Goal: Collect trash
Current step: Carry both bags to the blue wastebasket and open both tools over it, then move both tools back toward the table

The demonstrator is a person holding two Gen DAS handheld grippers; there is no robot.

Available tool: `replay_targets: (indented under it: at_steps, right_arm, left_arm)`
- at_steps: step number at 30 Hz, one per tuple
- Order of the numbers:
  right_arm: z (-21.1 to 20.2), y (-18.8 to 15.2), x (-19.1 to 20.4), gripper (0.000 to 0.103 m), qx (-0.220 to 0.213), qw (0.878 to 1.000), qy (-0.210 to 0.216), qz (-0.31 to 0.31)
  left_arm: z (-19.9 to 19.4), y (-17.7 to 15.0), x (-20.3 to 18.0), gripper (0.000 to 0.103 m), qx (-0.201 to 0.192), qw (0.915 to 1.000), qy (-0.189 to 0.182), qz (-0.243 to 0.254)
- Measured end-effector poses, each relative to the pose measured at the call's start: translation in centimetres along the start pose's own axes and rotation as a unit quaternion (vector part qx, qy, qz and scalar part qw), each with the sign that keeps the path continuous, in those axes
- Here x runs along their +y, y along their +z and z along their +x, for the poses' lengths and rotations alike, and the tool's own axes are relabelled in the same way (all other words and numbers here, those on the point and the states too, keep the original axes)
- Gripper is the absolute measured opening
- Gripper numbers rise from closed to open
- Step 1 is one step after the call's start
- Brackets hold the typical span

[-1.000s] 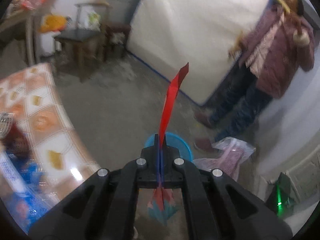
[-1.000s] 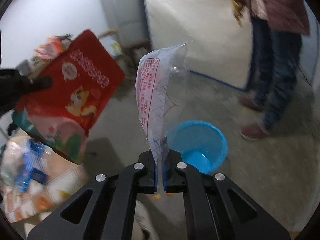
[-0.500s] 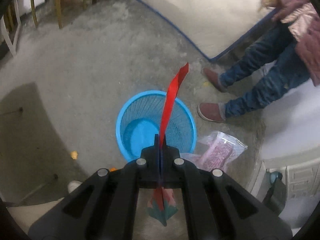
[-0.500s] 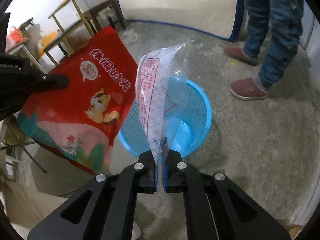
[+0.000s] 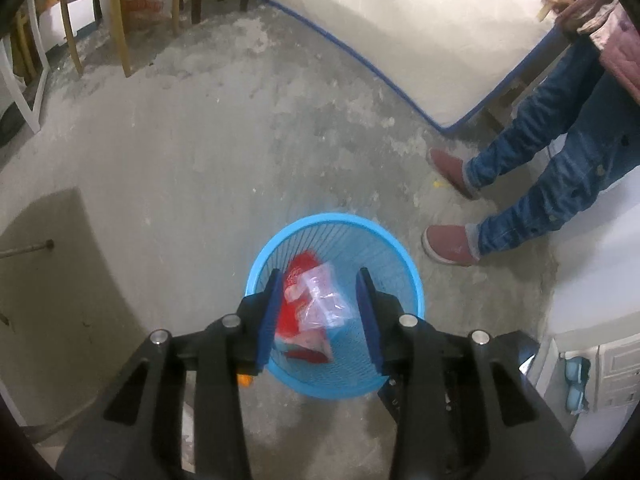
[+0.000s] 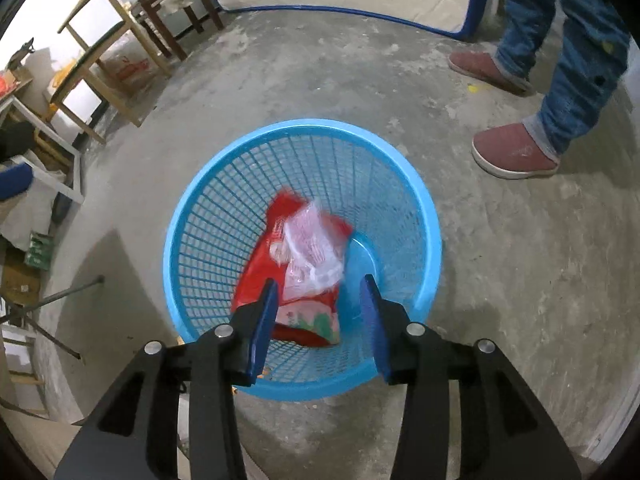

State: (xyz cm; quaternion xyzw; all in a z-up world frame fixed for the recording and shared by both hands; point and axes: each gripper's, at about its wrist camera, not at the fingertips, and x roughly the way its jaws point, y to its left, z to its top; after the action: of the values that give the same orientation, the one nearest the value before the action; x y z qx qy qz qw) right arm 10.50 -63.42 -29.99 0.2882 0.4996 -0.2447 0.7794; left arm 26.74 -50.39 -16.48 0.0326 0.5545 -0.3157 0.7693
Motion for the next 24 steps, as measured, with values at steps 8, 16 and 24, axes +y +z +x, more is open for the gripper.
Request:
replay_targets:
  at_steps: [8,16,24]
  right_arm:
    - [-3.4,-2.2,-1.8,0.042,-0.029,0.999,-0.003,0.012]
    - [-11.2,-4.9,-1.5,0.042,-0.074,0.997,0.019,0.011]
    - [-21.2,-8.4,4.5,0.070,-0.123,0.986,0.061,-0.092]
  left_arm:
    - [-6.1,0.1,-1.9,0.035,-0.043,0.9986,-0.012,0.028]
    - [-18.0,-2.8,-3.5,0.043,-0.121,0.9903,-0.026,0.064]
    - [-30.2,-10.6,0.3,0.057,-0.197,0.9796,0.020,0.035]
